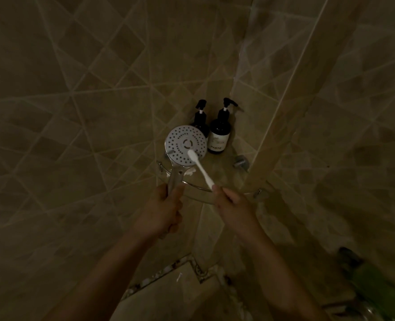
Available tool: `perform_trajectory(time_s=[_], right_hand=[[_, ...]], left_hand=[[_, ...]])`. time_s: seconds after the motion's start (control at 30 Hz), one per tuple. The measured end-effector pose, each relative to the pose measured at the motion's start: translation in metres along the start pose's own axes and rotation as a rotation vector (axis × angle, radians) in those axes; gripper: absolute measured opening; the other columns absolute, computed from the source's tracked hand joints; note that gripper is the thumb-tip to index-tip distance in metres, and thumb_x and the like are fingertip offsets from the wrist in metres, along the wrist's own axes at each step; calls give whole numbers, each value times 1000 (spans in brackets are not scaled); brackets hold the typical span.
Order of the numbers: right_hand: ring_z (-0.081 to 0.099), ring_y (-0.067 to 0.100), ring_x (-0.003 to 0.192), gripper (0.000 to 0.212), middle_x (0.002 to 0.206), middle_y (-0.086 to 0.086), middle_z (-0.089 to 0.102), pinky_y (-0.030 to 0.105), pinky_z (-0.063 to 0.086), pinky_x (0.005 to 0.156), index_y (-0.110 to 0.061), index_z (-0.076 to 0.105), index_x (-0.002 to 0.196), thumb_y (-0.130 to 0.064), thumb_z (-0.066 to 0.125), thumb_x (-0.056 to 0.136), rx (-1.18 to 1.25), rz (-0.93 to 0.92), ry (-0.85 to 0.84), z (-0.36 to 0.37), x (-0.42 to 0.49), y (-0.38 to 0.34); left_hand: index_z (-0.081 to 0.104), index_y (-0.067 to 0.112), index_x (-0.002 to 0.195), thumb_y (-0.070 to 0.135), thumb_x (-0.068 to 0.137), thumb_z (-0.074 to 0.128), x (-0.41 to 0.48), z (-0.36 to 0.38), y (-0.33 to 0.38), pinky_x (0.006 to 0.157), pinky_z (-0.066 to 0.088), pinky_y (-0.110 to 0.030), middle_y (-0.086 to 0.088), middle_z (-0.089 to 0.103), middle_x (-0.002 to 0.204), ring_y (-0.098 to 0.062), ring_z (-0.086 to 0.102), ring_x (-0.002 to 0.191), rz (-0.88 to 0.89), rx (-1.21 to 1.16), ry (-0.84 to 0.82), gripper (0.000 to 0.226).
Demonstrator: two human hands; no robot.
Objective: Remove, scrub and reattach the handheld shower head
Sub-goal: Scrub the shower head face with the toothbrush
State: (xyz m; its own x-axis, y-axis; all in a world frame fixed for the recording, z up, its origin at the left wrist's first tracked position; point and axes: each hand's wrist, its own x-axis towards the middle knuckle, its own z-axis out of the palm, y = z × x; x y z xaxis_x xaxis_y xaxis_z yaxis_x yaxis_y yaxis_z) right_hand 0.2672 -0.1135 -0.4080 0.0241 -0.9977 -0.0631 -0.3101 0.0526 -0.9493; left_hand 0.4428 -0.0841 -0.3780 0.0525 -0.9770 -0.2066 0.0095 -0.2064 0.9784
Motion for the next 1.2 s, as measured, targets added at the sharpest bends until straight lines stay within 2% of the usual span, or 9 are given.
perform_trajectory(time_s=[0.17, 0.3, 0.53, 0.63, 0.77, 0.87, 1.0, 1.13, 1.2], right_hand=[[44, 1, 48, 34, 50, -13, 48, 18, 34, 46, -40, 68, 69, -47, 52, 99, -39, -40, -50, 2, -2, 0], [41, 1, 47, 38, 51, -11, 45, 15, 31, 42, -15, 68, 82, -46, 53, 99, 14, -51, 61, 4, 1, 2], [43, 6, 52, 42, 53, -9, 46, 17, 32, 44, -15, 63, 72, -46, 53, 99, 26, -44, 101, 5, 5, 0], [42, 1, 49, 41, 51, -12, 46, 17, 32, 45, -17, 63, 76, -49, 52, 98, -78, -68, -67, 10, -2, 1], [43, 1, 48, 41, 50, -11, 48, 18, 34, 45, -21, 64, 70, -47, 52, 99, 30, -21, 70, 8, 2, 2], [42, 1, 45, 41, 48, -11, 45, 18, 33, 43, -27, 62, 64, -46, 53, 99, -27, -65, -76, 9, 0, 0], [45, 6, 51, 40, 53, -8, 49, 24, 36, 47, -18, 65, 74, -49, 54, 98, 1, -49, 82, 7, 5, 4], [43, 4, 49, 41, 52, -10, 47, 18, 33, 44, -23, 62, 67, -48, 53, 98, -70, -77, -66, 9, 1, 1], [43, 4, 48, 40, 50, -11, 47, 17, 32, 43, -27, 62, 65, -47, 54, 98, -25, -63, 21, 8, 1, -1]], left_hand=[[48, 11, 92, 42, 99, 48, -1, -2, -2, 36, 34, -22, -2, 44, 65, -7, 40, 39, -5, -1, -9, 31], [49, 13, 89, 40, 99, 48, -3, -1, -3, 36, 33, -22, -1, 45, 62, -8, 41, 37, 12, 18, -2, 29], [48, 11, 90, 35, 100, 49, -9, -2, -8, 36, 32, -21, -4, 45, 67, -6, 40, 36, 17, 38, 22, 26], [47, 10, 89, 37, 100, 48, -11, -3, -10, 37, 32, -22, -3, 45, 66, -6, 40, 37, 8, 45, 17, 29], [46, 10, 89, 38, 99, 49, -9, -3, -12, 36, 31, -21, -3, 45, 66, -6, 39, 37, -17, 37, 8, 30], [48, 12, 90, 39, 99, 49, -10, -3, -13, 35, 32, -21, -2, 46, 65, -6, 41, 36, -20, 43, 16, 28], [47, 13, 91, 38, 100, 49, -10, -2, -12, 36, 32, -21, -2, 46, 67, -6, 40, 36, -12, 64, 20, 27], [48, 11, 97, 39, 100, 47, -10, 0, -12, 37, 34, -22, -3, 47, 70, -5, 42, 38, -16, 87, 30, 28], [46, 11, 95, 38, 100, 47, -10, 0, -11, 37, 33, -22, -3, 45, 69, -5, 41, 37, -9, 79, 23, 28]])
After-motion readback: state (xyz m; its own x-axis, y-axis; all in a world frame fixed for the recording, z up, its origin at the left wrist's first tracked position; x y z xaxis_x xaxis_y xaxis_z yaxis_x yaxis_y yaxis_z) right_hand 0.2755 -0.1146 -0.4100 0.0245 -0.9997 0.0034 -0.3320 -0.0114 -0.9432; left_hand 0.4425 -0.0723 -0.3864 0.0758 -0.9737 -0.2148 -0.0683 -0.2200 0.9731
